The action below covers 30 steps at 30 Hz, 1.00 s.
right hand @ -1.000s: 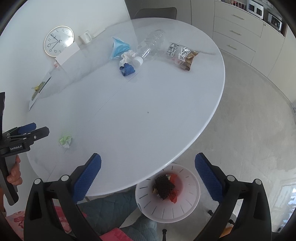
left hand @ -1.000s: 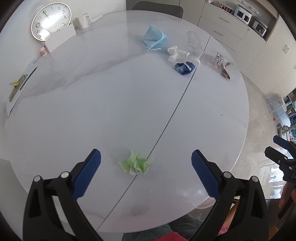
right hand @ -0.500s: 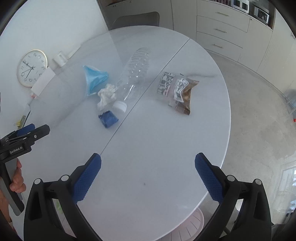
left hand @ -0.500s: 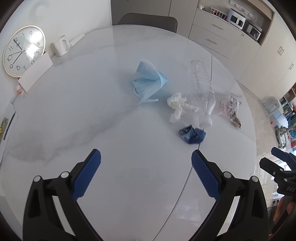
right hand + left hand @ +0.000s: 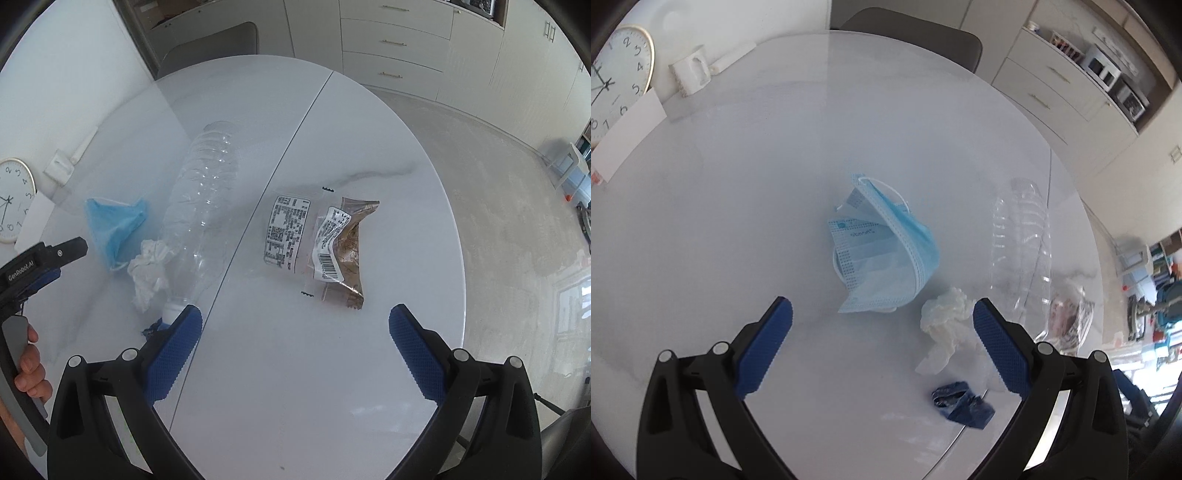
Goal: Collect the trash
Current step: 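Grasp the blue face mask with the left tool while the right tool grasps the clear snack bag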
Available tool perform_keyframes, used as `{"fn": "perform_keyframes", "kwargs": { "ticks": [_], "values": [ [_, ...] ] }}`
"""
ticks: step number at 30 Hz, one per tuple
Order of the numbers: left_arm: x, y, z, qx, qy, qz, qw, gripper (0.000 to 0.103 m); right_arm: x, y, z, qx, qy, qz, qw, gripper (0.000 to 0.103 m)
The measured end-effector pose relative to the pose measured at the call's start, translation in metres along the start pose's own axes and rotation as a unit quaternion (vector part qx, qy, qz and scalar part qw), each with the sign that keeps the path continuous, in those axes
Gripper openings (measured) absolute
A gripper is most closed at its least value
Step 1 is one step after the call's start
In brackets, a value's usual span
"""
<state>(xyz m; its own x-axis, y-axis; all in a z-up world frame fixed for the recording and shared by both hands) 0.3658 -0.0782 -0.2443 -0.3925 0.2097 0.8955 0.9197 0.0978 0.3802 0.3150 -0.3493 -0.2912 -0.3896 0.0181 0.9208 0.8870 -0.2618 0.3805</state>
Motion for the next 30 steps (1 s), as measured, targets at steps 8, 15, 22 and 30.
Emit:
{"fn": "perform_keyframes", "kwargs": {
  "ticks": [8, 15, 22, 30],
  "values": [
    [-0.024, 0.012, -0.008, 0.133, 0.000, 0.023, 0.9908, 0.094, -0.016, 0.013, -0.005, -0.001, -0.008, 0.003, 1.000, 0.101],
    [-0.051, 0.026, -0.002, 0.230, 0.032, 0.025, 0.9723, 0.087, -0.024, 0.025, -0.012, -0.015, -0.012, 0.004, 1.000, 0.101],
    [-0.096, 0.025, 0.005, 0.253, -0.012, 0.089, 0.9633, 0.023, -0.033, 0.027, -0.023, -0.033, -0.007, 0.009, 0.999, 0.101],
    [-0.087, 0.028, 0.016, 0.171, -0.007, 0.065, 0.9831, 0.006, -0.053, 0.031, -0.028, -0.054, -0.017, 0.021, 0.998, 0.101]
  ]
}}
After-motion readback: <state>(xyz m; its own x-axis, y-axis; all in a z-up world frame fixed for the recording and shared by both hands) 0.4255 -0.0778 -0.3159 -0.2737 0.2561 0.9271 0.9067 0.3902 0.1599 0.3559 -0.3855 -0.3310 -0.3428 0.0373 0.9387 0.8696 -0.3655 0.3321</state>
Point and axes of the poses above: each gripper's, at about its wrist camera, not at the fingertips, and x roughly against the way its jaws point, z to its left, y to its top, the point moved 8 cm from there along -x, roughly the way its jaws point, and after that the axes turned 4 degrees about -y, right-handed, at the moved point
